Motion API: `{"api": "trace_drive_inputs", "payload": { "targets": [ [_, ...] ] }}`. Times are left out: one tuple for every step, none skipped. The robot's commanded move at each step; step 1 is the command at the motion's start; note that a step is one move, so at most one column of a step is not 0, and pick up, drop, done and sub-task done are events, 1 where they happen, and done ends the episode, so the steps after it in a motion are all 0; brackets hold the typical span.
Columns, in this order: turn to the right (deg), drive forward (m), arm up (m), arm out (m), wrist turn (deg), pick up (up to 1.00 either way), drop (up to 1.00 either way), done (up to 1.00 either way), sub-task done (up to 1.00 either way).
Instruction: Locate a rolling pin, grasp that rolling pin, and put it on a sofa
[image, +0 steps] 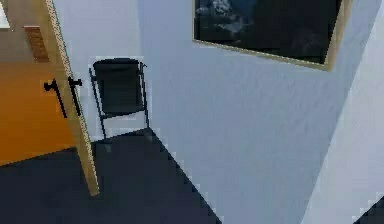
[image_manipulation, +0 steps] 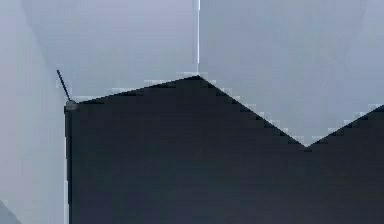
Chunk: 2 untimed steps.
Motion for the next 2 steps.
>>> {"api": "trace_drive_inputs", "payload": {
  "targets": [
    [-45.0, 0.00, 0.00, 0.00, 0.0, 0.00, 0.00, 0.00, 0.00],
    [-6.0, 0.00, 0.00, 0.00, 0.0, 0.00, 0.00, 0.00, 0.00]
  ]
}}
